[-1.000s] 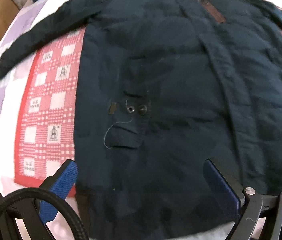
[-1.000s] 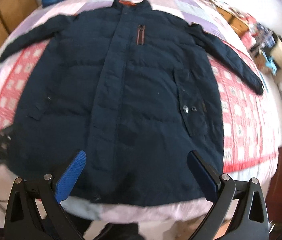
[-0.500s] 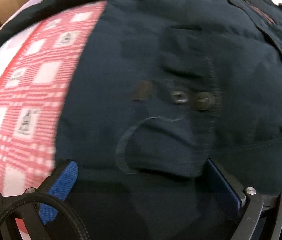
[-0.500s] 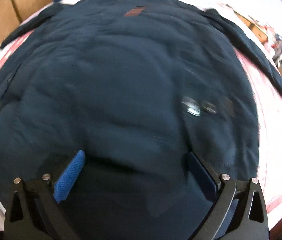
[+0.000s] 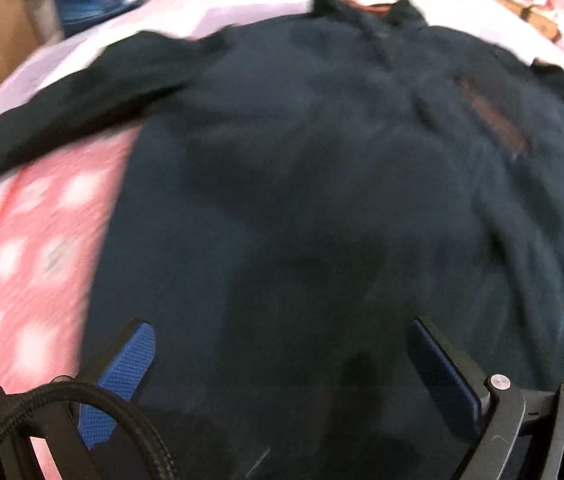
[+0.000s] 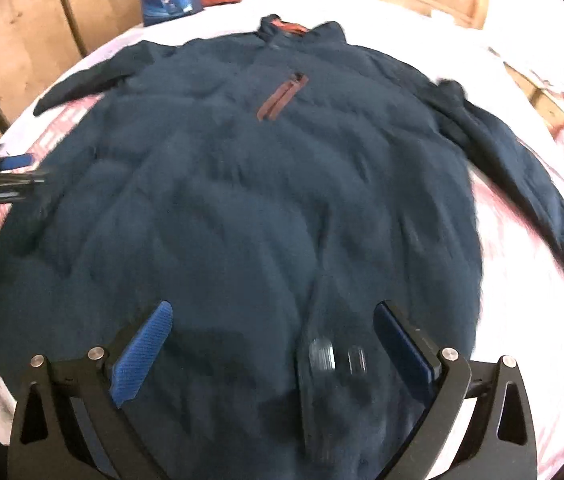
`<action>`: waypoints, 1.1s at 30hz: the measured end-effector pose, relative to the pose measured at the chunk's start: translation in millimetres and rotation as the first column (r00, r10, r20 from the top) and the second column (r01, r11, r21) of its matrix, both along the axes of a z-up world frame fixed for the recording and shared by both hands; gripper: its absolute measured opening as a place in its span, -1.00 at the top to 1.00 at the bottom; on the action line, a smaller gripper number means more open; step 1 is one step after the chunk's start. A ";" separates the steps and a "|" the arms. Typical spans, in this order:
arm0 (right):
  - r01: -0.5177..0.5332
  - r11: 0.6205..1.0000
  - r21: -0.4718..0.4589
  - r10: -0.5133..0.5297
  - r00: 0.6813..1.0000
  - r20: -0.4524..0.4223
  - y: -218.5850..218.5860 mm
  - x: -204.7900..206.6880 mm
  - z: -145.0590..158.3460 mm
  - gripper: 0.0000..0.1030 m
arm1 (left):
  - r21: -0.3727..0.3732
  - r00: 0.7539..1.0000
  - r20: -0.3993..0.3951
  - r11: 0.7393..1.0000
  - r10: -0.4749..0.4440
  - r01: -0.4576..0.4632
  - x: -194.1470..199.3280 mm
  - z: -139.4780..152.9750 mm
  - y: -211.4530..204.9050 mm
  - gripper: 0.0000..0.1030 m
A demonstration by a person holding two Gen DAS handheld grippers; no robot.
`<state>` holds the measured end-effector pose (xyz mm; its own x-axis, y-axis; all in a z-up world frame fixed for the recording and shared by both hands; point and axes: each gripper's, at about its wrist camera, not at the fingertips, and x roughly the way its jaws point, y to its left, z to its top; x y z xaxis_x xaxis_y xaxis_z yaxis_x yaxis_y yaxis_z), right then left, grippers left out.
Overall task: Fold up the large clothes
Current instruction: 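Lift the hem with both grippers and fold it onto the collar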
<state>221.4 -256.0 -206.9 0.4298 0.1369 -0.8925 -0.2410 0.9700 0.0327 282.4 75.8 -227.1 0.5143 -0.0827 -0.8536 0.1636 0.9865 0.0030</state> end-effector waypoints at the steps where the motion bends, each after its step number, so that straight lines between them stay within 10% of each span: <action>1: -0.032 0.999 -0.006 0.032 0.999 0.015 4.5 13.5 1.9 -0.99 | -0.009 1.000 0.002 1.000 -0.004 0.004 15.0 -3.0 -9.2 -1.00; 17: 0.165 0.975 -0.151 -0.147 0.981 0.123 -20.3 227.3 -58.5 -0.99 | 0.042 0.996 0.032 0.995 0.086 -0.088 191.5 -50.2 -89.6 -1.00; 22: 0.330 0.942 -0.062 -0.316 0.934 0.168 -94.3 226.3 -60.5 -1.00 | -0.005 0.991 0.050 0.993 0.121 -0.121 196.5 -52.5 -82.3 -1.00; 33: 0.323 0.942 -0.088 -0.298 0.928 0.223 -84.9 226.6 -67.1 -1.00 | -0.059 0.973 0.187 0.990 0.136 -0.127 185.8 -5.3 -162.4 -1.00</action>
<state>448.0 -341.0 -274.1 0.6071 -0.1365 -0.7828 0.0838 0.9906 -0.1078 468.2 -86.6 -232.4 0.6755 -0.0412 -0.7362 0.0335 0.9991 -0.0252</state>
